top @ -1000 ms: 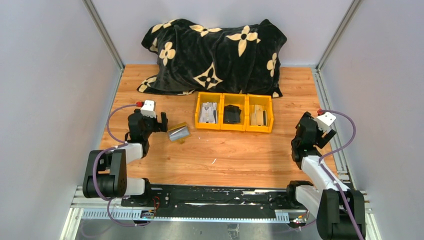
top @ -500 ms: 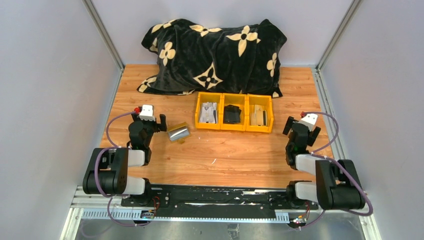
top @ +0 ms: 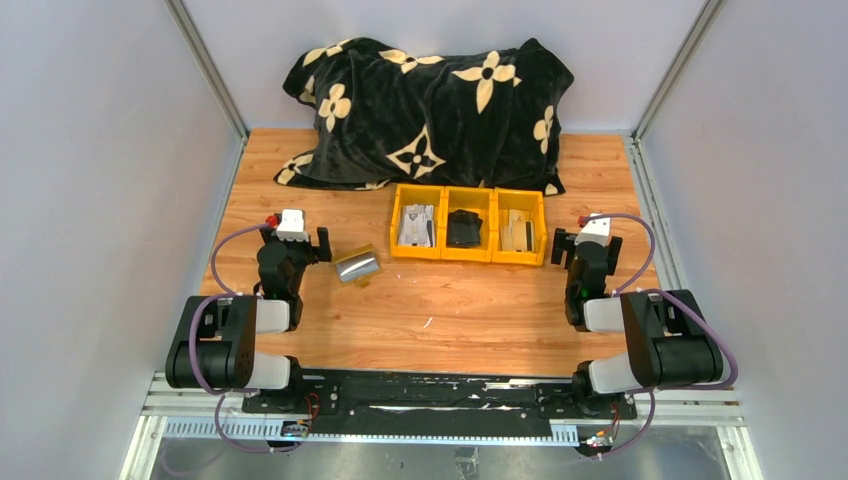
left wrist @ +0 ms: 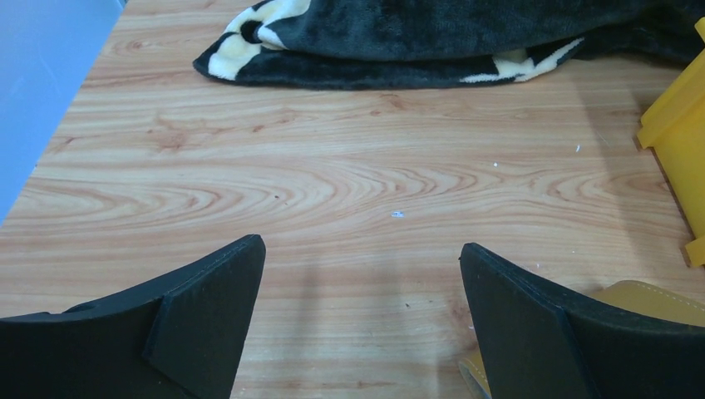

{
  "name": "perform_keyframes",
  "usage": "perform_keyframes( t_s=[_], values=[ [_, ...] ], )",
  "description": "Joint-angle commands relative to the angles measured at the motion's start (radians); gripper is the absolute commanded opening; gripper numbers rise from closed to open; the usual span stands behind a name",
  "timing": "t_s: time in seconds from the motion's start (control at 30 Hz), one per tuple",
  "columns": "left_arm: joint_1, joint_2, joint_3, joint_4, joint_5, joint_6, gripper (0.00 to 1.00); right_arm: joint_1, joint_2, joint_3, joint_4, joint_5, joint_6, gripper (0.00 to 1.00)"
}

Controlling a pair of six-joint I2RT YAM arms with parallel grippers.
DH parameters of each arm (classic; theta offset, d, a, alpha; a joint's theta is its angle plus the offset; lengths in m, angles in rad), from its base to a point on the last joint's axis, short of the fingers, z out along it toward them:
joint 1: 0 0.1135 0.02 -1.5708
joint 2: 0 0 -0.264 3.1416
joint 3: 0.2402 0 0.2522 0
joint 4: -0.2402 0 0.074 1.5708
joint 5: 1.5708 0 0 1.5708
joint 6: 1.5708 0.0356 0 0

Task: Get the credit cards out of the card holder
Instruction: Reset both arms

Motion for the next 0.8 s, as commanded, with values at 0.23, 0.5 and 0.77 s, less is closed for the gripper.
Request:
perform_keyframes(
  t_s=[0.23,0.5,0.77],
  values=[
    [-0.004,0.0,0.006,0.021,-0.022,0.0,1.0,-0.009,-0.008,0.001,-0.002,-0.016,-0.016,0.95],
    [-0.004,0.002,0.008,0.02,-0.02,0.007,1.0,-0.008,-0.009,0.002,-0.003,-0.017,-0.016,0.95],
    [-0.033,0.001,0.009,0.016,-0.022,0.008,1.0,-0.009,-0.008,0.004,-0.003,-0.017,-0.016,0.95]
  ],
)
